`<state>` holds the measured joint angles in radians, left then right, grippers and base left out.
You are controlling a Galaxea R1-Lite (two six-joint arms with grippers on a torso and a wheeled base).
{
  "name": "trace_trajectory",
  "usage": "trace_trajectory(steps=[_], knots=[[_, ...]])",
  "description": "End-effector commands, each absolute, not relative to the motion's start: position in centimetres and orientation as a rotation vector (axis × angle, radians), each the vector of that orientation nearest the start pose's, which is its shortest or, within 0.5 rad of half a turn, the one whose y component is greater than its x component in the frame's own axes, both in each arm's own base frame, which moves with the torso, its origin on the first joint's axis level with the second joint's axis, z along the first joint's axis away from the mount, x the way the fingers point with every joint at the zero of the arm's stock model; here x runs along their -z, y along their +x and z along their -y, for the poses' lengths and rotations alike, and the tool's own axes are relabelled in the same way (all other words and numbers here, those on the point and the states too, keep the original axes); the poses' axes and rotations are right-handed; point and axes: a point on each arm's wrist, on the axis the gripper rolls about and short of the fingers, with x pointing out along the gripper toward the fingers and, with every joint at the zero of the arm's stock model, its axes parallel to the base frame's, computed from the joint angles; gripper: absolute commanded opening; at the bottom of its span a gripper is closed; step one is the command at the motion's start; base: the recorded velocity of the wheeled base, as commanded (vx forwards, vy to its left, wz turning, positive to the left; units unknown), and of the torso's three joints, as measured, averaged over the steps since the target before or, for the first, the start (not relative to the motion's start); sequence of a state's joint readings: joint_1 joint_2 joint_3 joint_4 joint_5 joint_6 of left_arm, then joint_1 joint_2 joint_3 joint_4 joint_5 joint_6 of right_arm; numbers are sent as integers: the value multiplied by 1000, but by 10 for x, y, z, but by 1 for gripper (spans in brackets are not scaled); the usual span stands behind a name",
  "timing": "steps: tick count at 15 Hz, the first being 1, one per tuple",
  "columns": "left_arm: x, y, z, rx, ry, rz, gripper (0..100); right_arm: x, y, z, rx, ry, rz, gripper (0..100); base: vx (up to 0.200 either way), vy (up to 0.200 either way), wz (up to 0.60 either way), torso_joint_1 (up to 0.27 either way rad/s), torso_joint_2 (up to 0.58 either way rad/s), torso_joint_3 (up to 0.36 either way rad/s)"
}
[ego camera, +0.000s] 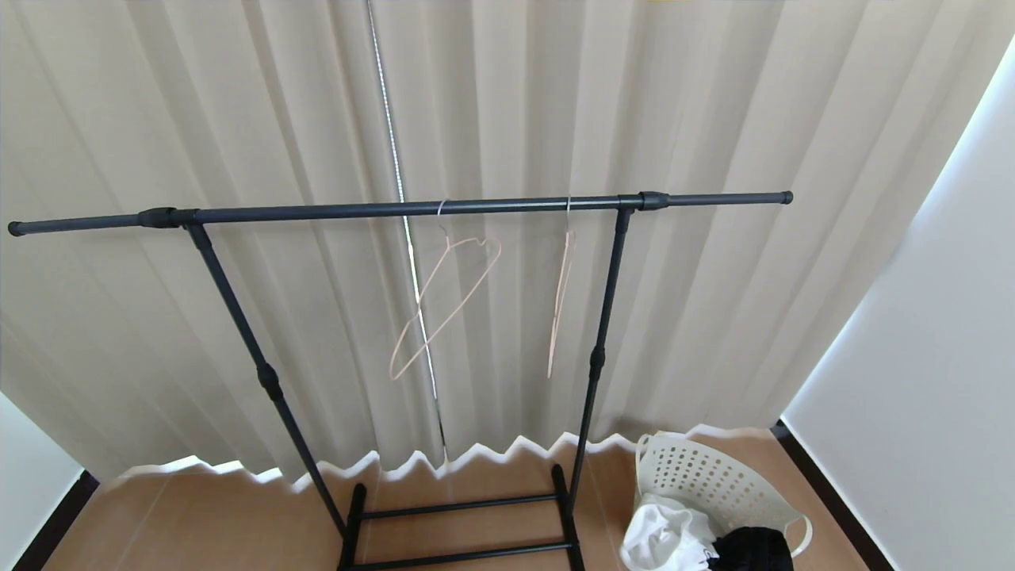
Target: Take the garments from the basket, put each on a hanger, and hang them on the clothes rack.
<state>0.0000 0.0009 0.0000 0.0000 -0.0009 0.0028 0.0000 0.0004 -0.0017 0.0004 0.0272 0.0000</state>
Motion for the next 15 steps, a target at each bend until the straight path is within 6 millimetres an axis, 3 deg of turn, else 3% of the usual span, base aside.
trace_trajectory(steps=[1,15], knots=[[-76,-23,0,3,6,-3,100,-76,-23,-1,-28,0,2,100,0,0,0,0,0,0],[-76,-23,0,3,3,0,100,-76,-23,-1,-32,-6,0,100,0,0,0,-14,33,17]])
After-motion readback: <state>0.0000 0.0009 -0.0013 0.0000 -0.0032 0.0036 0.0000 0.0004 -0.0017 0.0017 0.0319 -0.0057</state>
